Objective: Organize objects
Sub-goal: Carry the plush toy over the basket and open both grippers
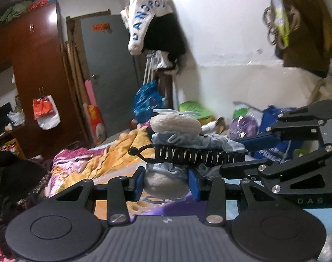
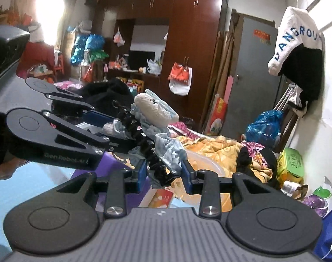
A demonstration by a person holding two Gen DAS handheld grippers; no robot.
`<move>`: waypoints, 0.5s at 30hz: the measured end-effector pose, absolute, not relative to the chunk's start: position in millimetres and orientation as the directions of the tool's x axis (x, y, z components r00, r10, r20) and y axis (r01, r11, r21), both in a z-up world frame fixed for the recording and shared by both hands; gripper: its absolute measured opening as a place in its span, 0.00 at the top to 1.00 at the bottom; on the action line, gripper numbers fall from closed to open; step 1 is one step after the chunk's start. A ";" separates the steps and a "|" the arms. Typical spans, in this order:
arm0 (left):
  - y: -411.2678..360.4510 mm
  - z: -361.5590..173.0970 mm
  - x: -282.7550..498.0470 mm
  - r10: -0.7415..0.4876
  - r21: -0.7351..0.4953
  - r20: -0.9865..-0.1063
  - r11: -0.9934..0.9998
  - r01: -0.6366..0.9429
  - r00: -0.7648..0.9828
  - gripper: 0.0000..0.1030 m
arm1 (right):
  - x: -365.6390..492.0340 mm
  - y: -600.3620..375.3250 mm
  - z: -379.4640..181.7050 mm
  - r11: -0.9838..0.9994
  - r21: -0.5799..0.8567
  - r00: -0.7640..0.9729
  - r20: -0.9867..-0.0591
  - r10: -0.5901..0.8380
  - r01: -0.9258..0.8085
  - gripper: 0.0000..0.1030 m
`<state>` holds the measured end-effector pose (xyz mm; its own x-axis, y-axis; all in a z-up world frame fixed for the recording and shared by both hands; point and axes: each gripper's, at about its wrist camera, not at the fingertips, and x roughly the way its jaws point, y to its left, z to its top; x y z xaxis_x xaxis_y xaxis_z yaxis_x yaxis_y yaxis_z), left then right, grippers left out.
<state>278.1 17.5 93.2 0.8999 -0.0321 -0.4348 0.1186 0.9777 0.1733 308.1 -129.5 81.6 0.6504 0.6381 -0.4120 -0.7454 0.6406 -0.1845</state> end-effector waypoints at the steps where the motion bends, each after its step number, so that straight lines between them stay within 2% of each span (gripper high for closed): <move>1: 18.1 93.3 282.0 -0.021 0.179 -0.444 0.978 0.111 0.896 0.56 | 307.8 -128.4 79.5 0.640 -0.191 0.651 -0.422 0.631 -0.744 0.64; 15: 13.0 79.4 319.9 0.060 0.229 -0.564 0.970 0.086 0.824 0.56 | 331.4 -129.3 65.5 0.673 -0.119 0.615 -0.542 0.572 -0.730 0.64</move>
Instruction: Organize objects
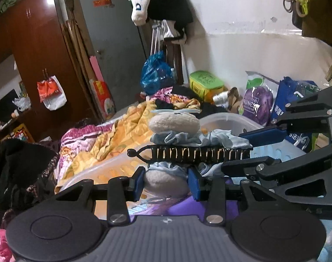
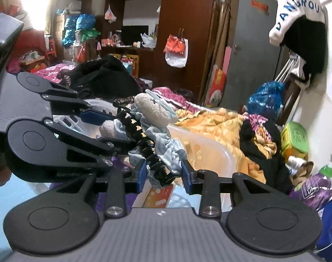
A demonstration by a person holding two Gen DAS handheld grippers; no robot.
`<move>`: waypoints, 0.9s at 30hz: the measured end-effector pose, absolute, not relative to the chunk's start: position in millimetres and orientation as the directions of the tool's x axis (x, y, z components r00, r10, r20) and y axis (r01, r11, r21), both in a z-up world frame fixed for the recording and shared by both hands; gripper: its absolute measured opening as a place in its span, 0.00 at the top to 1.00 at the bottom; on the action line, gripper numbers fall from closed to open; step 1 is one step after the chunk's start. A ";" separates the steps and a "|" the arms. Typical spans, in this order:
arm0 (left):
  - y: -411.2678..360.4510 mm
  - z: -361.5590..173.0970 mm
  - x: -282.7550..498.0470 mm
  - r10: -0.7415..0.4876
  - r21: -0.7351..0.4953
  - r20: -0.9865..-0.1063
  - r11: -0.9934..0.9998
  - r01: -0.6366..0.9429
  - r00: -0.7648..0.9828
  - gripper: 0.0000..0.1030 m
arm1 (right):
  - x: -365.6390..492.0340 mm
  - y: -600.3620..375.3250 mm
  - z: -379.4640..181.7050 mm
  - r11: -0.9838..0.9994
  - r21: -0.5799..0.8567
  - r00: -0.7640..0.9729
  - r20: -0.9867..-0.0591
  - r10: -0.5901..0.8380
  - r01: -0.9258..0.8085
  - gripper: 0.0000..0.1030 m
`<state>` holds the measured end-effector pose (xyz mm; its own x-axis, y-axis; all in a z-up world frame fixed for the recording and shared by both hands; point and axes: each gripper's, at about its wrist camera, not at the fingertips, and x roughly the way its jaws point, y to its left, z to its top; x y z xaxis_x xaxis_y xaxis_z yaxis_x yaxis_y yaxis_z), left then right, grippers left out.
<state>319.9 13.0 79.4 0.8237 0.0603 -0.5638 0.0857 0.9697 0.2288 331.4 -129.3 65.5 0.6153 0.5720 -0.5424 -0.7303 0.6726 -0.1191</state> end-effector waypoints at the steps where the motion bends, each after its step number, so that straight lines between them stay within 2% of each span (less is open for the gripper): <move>1: 13.3 78.2 320.2 0.060 0.230 -0.565 0.969 0.087 0.823 0.56 | 332.4 -129.2 64.9 0.671 -0.119 0.613 -0.546 0.571 -0.732 0.64; 3: 14.2 76.4 319.6 0.053 0.228 -0.569 0.969 0.096 0.821 0.53 | 331.5 -130.3 65.4 0.668 -0.120 0.610 -0.549 0.572 -0.734 0.63; 5: 16.9 78.1 317.6 0.042 0.225 -0.560 0.969 0.103 0.828 0.48 | 335.0 -133.5 69.7 0.673 -0.108 0.611 -0.541 0.578 -0.732 0.56; 6: 19.0 78.9 315.9 0.045 0.231 -0.552 0.968 0.101 0.833 0.38 | 334.9 -137.1 71.2 0.679 -0.107 0.616 -0.538 0.575 -0.727 0.44; 7: 20.7 79.4 314.2 0.058 0.247 -0.543 0.965 0.093 0.838 0.33 | 336.1 -139.3 72.4 0.687 -0.107 0.624 -0.535 0.570 -0.719 0.23; 8: 22.2 79.9 312.1 0.067 0.260 -0.536 0.962 0.089 0.841 0.26 | 334.6 -143.1 73.7 0.693 -0.108 0.632 -0.527 0.568 -0.713 0.13; 9: 23.0 80.7 310.2 0.066 0.263 -0.531 0.961 0.090 0.845 0.26 | 330.4 -147.4 75.8 0.701 -0.116 0.651 -0.502 0.570 -0.703 0.07; 11: 26.1 86.5 299.0 0.060 0.251 -0.505 0.965 0.080 0.861 0.26 | 320.3 -160.8 83.0 0.724 -0.108 0.685 -0.443 0.579 -0.681 0.07; 13: 31.2 95.8 277.2 0.024 0.207 -0.456 0.975 0.079 0.890 0.26 | 304.9 -179.9 89.7 0.733 -0.062 0.693 -0.386 0.608 -0.677 0.00; 14: 32.9 100.7 263.3 0.005 0.182 -0.431 0.980 0.082 0.902 0.26 | 294.8 -190.8 91.3 0.732 -0.045 0.695 -0.358 0.623 -0.680 0.00; 20: 37.6 88.7 155.5 -0.019 0.140 -0.286 0.988 0.061 0.958 0.11 | 242.2 -246.2 64.2 0.729 -0.015 0.694 -0.318 0.646 -0.685 0.00; 22: 38.4 67.8 128.9 -0.009 0.113 -0.293 0.993 0.044 0.956 0.11 | 227.5 -261.0 46.6 0.731 0.012 0.690 -0.320 0.649 -0.683 0.00; 27: 48.8 12.8 112.2 -0.024 0.034 -0.406 0.999 0.041 0.913 0.11 | 202.9 -285.7 10.3 0.729 0.159 0.649 -0.358 0.671 -0.666 0.00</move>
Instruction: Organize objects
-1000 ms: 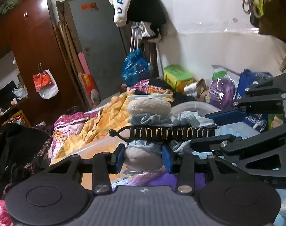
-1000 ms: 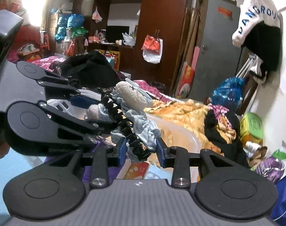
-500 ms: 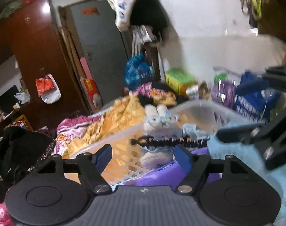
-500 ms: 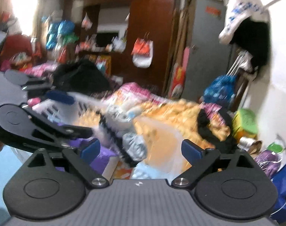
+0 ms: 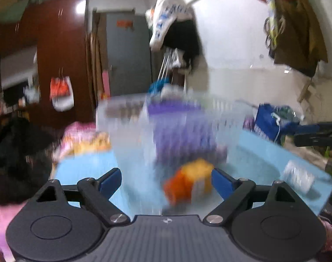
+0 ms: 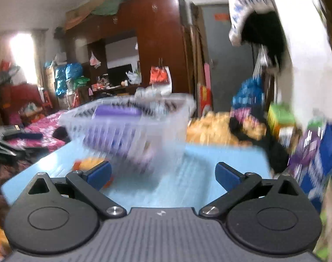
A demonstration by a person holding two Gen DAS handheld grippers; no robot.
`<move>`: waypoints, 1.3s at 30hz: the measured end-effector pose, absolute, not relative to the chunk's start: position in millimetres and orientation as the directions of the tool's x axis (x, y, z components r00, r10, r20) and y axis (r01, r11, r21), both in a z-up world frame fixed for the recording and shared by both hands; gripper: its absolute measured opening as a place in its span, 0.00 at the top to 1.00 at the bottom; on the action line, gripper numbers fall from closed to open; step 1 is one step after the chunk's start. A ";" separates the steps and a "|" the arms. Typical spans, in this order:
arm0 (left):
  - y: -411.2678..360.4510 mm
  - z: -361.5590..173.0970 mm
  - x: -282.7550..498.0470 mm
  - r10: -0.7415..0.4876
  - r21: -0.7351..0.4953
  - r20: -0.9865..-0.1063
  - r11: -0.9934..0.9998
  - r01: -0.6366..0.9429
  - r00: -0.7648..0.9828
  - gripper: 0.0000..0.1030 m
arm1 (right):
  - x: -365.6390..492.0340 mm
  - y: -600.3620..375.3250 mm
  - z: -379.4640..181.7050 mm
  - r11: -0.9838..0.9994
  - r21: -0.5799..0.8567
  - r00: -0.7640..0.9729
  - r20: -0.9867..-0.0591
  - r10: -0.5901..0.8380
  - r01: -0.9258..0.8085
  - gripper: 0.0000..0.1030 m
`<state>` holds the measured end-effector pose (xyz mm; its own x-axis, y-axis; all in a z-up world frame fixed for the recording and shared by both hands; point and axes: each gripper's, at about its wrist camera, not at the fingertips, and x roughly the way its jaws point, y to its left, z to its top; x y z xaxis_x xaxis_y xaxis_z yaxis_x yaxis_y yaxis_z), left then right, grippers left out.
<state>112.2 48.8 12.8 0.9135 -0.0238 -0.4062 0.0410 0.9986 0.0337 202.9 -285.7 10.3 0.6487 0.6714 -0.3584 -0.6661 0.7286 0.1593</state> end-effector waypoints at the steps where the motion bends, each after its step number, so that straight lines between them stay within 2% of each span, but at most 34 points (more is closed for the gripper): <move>1: 53.4 5.8 113.1 -0.029 0.017 -0.418 0.999 0.040 0.908 0.11 | 196.3 -288.8 5.7 0.725 0.183 0.646 -0.346 0.680 -0.664 0.00; 4: 65.6 -5.2 118.9 -0.033 -0.036 -0.434 0.999 0.020 0.900 0.11 | 170.9 -284.7 1.4 0.686 0.166 0.625 -0.304 0.719 -0.708 0.00; 8: 78.4 -13.3 120.1 -0.045 -0.077 -0.467 0.997 0.011 0.883 0.11 | 151.8 -255.7 -7.5 0.650 0.096 0.596 -0.317 0.738 -0.754 0.00; 11: 78.1 -25.9 115.3 -0.044 -0.065 -0.481 0.998 0.014 0.876 0.11 | 154.7 -230.3 -23.1 0.646 0.047 0.590 -0.364 0.721 -0.762 0.04; 13: 78.0 -29.7 116.1 -0.055 -0.065 -0.493 0.998 0.026 0.868 0.11 | 161.8 -220.2 -34.4 0.671 0.031 0.609 -0.393 0.689 -0.740 0.11; 22: 71.9 -39.9 125.1 -0.097 -0.057 -0.545 0.995 0.079 0.833 0.11 | 164.3 -201.0 -50.1 0.707 -0.088 0.674 -0.404 0.618 -0.702 0.05; 26: 65.7 -40.5 129.0 -0.085 -0.015 -0.569 0.996 0.093 0.818 0.11 | 157.2 -204.7 -58.4 0.705 -0.108 0.677 -0.409 0.612 -0.701 0.04; 29: 59.1 -41.0 129.8 -0.077 0.021 -0.580 0.994 0.110 0.811 0.12 | 156.1 -205.5 -58.5 0.693 -0.111 0.668 -0.410 0.621 -0.713 0.09; 31: 56.9 -40.7 127.5 -0.090 0.028 -0.573 0.991 0.129 0.815 0.18 | 152.7 -205.7 -58.3 0.682 -0.118 0.661 -0.409 0.629 -0.722 0.19; 33: 56.2 -40.5 124.1 -0.080 0.036 -0.559 0.992 0.121 0.825 0.35 | 150.9 -204.0 -56.9 0.668 -0.117 0.647 -0.414 0.640 -0.735 0.29; 34: 56.3 -40.2 122.7 -0.092 0.031 -0.551 0.991 0.130 0.829 0.41 | 151.1 -204.3 -56.0 0.663 -0.111 0.640 -0.420 0.644 -0.740 0.32; 37: 55.4 -39.9 118.4 -0.085 0.037 -0.542 0.991 0.126 0.836 0.51 | 155.3 -208.5 -55.2 0.660 -0.083 0.625 -0.425 0.655 -0.747 0.53; 38: 56.7 -39.7 117.4 -0.086 0.031 -0.538 0.992 0.121 0.838 0.55 | 155.3 -209.7 -55.0 0.663 -0.085 0.630 -0.423 0.652 -0.744 0.56; 39: 59.5 -39.3 115.1 -0.090 0.017 -0.532 0.993 0.116 0.842 0.60 | 155.4 -210.8 -54.7 0.668 -0.089 0.636 -0.421 0.647 -0.738 0.67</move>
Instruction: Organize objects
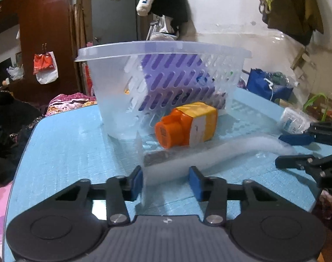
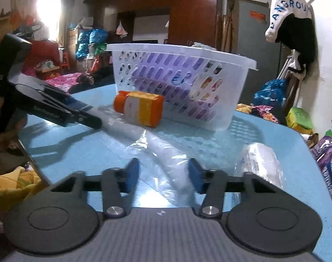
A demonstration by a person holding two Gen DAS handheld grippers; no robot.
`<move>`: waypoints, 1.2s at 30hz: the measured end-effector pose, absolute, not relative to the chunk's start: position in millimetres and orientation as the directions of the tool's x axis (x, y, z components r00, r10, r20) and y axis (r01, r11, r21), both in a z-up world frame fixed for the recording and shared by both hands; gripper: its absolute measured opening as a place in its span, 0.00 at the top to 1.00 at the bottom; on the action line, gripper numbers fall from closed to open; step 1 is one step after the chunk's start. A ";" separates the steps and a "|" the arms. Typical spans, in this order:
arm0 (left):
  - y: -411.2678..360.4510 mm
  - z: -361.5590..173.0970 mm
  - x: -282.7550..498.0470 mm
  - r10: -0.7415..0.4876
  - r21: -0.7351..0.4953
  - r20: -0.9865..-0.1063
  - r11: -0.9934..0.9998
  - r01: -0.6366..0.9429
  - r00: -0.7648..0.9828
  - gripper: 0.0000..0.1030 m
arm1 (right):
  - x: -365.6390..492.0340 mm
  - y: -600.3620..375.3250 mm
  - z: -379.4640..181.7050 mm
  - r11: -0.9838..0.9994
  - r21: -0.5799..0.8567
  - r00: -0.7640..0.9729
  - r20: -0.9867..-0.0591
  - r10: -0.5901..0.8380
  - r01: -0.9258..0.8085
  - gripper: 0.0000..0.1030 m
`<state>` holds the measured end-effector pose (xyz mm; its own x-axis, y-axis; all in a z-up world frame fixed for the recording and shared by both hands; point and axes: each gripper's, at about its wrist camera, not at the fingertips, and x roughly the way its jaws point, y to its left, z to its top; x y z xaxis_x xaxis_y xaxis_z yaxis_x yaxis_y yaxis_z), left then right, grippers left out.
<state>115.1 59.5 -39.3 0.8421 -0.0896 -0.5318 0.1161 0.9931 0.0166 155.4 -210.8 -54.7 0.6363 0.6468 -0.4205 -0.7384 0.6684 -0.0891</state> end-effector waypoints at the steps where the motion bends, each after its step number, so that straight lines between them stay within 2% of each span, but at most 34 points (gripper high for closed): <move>1: 62.2 -39.2 113.6 -0.097 0.003 -0.525 0.993 0.115 0.845 0.63 | 154.9 -211.4 -54.4 0.672 -0.094 0.642 -0.417 0.643 -0.734 0.72; 3: 67.2 -38.1 109.9 -0.104 -0.014 -0.510 0.994 0.113 0.854 0.73 | 154.7 -213.1 -52.6 0.668 -0.092 0.638 -0.414 0.649 -0.739 0.78; 6: 69.1 -36.8 102.9 -0.100 -0.011 -0.489 0.994 0.109 0.866 0.80 | 151.3 -212.6 -49.2 0.659 -0.102 0.636 -0.405 0.657 -0.745 0.84; 11: 74.1 -31.6 91.3 -0.101 -0.020 -0.438 0.995 0.102 0.894 0.86 | 148.4 -213.7 -44.9 0.648 -0.106 0.629 -0.396 0.668 -0.754 0.87; 28: 78.2 -6.4 75.5 -0.101 -0.021 -0.350 0.995 0.100 0.931 0.88 | 141.8 -219.0 -18.0 0.614 -0.119 0.611 -0.356 0.708 -0.780 0.91; 36: 75.8 44.7 80.9 -0.102 0.010 -0.268 0.994 0.109 0.958 0.88 | 147.8 -217.2 32.8 0.612 -0.172 0.633 -0.294 0.716 -0.772 0.92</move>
<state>80.9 75.8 44.7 0.9579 -0.1024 -0.2681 0.1090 0.9940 0.0100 147.8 -217.2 32.8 0.6331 0.7161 -0.2938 -0.7720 0.6119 -0.1720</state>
